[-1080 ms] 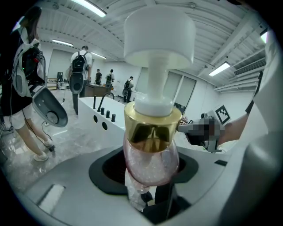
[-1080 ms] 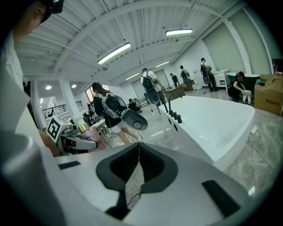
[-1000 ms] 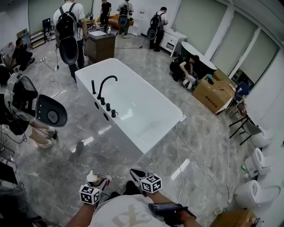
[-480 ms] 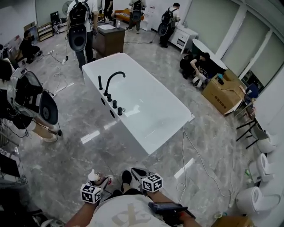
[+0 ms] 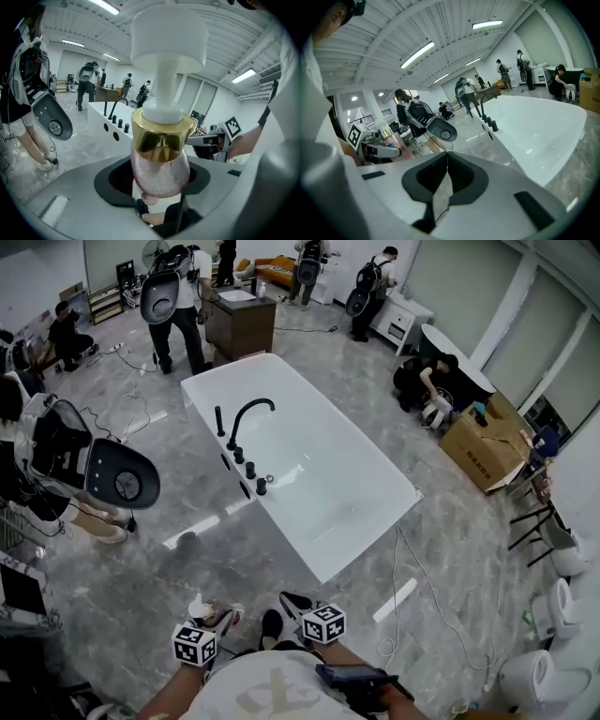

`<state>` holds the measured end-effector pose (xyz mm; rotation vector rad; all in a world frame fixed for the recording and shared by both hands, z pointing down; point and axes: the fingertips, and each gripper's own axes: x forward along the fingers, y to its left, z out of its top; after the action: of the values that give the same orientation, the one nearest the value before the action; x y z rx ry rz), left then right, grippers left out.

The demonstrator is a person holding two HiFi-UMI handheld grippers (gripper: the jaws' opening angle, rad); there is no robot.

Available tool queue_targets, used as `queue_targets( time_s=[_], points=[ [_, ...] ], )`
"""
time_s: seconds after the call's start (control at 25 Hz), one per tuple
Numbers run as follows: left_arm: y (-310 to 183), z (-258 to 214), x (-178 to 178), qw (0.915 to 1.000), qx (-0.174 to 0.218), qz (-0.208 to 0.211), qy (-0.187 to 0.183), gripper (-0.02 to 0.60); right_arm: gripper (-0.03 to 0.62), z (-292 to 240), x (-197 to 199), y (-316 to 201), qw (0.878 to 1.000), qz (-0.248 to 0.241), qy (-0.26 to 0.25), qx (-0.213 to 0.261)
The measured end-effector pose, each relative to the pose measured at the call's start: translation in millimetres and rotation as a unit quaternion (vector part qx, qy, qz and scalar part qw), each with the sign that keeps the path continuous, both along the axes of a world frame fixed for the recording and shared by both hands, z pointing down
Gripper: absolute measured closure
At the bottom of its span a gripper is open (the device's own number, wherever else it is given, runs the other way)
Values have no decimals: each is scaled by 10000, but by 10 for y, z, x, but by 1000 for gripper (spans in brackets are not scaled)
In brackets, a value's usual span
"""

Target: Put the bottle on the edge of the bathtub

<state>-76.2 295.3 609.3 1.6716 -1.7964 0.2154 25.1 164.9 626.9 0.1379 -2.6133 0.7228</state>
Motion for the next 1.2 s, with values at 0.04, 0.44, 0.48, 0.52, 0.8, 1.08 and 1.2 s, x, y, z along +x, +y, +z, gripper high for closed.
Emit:
queue_targets(
  time_s=[0.04,0.44,0.48,0.52,0.8,1.08,1.2],
  points=[
    [-53,-6,-29,10000,-9,-8,0,359,588,-9,-44,-59,10000,-22,-2,-3],
    [-461,-33,-335,9996,-169,-211,-24,357,588,-14,-443,-537,9996,-234,-94,-106],
    [-509,-37,-365,9996,-174,-242,-25,357,588,-10,-468,-587,9996,-251,-104,-115],
    [-564,-47,-392,9995,-168,-271,-27,357,588,-9,-488,-642,9995,-270,-110,-121],
    [-998,-148,-420,9990,-120,-421,-43,357,588,-17,-497,-1053,9991,-374,-98,-155],
    [-1257,-133,-452,9991,-186,-378,-67,357,588,4,-503,-1328,9992,-317,-147,-179],
    [-1329,-169,-496,9991,-205,-356,-125,357,588,25,-507,-1381,9993,-286,-140,-220]
  ],
)
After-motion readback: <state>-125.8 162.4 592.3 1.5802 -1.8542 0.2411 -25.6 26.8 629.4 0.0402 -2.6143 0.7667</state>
